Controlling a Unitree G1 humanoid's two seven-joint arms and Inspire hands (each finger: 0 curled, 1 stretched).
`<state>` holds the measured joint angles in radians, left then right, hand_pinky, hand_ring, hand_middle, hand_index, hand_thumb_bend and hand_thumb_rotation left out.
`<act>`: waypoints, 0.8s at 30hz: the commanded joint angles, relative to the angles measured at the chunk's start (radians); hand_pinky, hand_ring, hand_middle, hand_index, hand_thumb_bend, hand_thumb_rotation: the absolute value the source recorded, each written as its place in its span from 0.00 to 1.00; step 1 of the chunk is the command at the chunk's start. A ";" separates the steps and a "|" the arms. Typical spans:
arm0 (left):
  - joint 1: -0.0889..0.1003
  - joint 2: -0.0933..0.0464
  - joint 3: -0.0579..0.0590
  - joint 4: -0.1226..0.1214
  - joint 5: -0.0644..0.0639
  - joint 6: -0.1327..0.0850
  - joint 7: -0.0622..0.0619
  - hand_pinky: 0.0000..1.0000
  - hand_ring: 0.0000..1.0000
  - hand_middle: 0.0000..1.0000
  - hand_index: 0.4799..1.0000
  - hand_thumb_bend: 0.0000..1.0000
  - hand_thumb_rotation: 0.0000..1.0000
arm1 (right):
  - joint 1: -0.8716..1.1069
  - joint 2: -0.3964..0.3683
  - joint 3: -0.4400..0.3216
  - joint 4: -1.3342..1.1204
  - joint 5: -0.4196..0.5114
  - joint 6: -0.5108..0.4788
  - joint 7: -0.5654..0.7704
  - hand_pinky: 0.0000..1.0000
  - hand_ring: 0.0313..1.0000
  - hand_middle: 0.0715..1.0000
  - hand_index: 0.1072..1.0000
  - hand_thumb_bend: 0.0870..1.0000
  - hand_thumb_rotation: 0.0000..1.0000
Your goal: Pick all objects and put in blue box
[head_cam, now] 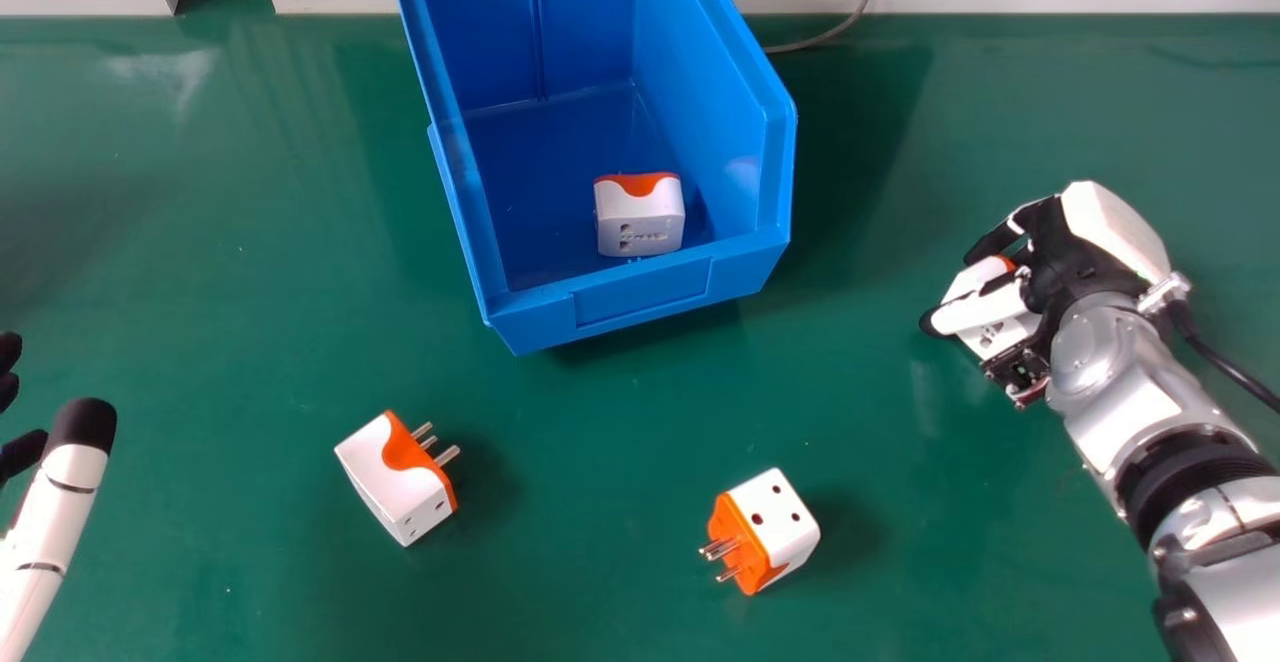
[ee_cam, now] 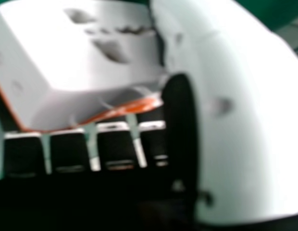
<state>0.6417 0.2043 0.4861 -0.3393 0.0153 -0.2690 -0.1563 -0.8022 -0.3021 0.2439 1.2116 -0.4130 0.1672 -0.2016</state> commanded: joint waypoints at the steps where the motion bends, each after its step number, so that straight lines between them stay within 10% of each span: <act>1: -0.006 -0.001 -0.004 -0.007 0.004 0.000 0.012 0.89 0.97 0.98 0.94 0.59 0.89 | 0.017 -0.012 -0.012 -0.024 0.011 -0.005 -0.002 0.30 0.38 0.45 0.52 0.44 0.00; 12: -0.060 -0.006 -0.043 0.020 0.026 0.027 0.035 0.89 0.97 0.98 0.94 0.58 0.86 | 0.069 -0.045 -0.067 -0.159 0.057 -0.075 0.010 0.32 0.40 0.46 0.49 0.44 0.00; 24: -0.183 0.016 -0.094 0.142 0.073 0.030 0.069 0.88 0.97 0.98 0.94 0.59 0.82 | 0.210 -0.118 -0.059 -0.549 0.025 -0.035 0.149 0.41 0.55 0.58 0.45 0.42 0.00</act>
<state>0.4747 0.2088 0.3991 -0.2046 0.0791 -0.2293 -0.1030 -0.5981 -0.3924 0.1823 0.7236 -0.3701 0.1238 -0.0683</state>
